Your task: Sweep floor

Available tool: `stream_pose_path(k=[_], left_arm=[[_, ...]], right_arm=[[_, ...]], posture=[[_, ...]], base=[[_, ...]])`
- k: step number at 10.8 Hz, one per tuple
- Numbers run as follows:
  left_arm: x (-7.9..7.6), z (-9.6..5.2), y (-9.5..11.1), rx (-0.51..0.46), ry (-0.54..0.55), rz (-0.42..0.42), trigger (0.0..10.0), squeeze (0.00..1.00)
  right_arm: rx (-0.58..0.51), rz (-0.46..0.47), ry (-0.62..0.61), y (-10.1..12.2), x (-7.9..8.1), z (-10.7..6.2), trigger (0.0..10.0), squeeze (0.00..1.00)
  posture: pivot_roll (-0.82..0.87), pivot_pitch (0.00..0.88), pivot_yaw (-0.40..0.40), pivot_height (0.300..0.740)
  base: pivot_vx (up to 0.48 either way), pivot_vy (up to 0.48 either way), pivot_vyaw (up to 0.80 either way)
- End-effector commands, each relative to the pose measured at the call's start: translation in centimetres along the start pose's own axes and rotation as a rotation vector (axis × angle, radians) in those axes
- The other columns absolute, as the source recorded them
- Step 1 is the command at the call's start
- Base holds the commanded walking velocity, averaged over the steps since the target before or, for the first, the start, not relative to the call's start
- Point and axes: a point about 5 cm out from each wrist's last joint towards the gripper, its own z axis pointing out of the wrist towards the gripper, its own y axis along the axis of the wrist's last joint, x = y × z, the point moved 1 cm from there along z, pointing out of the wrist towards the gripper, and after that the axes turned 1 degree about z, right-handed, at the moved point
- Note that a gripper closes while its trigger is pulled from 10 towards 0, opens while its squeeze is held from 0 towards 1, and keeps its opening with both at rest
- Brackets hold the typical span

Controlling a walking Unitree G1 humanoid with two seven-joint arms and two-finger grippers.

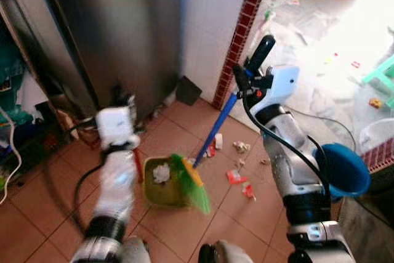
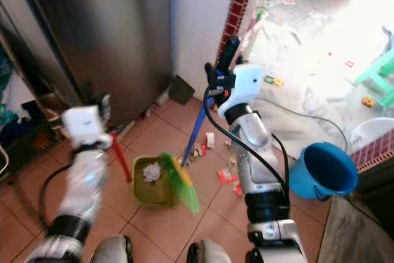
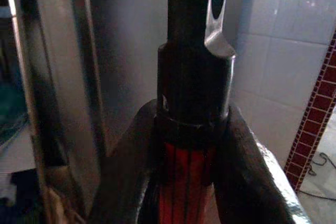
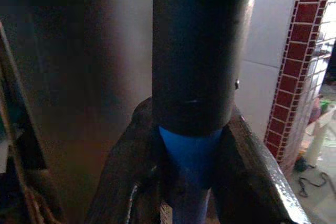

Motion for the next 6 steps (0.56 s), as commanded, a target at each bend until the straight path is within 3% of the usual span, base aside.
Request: stream_pose_path(k=[1,2,3,6], left_arm=[[-0.2,0.7,2.1,-0.070,-0.012,-0.036,10.0,0.00],[0.7,0.4,2.4,-0.042,-0.002,-0.036,10.0,0.00],[0.8,0.0,2.5,-0.010,-0.060,-0.043,10.0,0.00],[1.5,-0.8,2.8,0.030,-0.048,-0.018,10.0,0.00]], right_arm=[[-0.061,-0.026,-0.031,1.3,-0.6,0.3,10.0,0.00],[-0.082,-0.059,-0.064,1.7,-1.0,0.5,10.0,0.00],[-0.086,-0.069,-0.100,1.7,-1.5,0.5,10.0,0.00],[-0.118,-0.077,-0.223,2.7,-3.1,0.6,10.0,0.00]], posture=[[0.02,0.043,-0.069,0.740],[0.03,0.046,-0.065,0.740],[0.03,0.054,-0.065,0.740],[0.03,0.048,-0.060,0.740]], base=[[0.000,0.000,0.00],[0.000,0.000,0.00],[0.000,0.000,0.00],[0.000,0.000,0.00]])
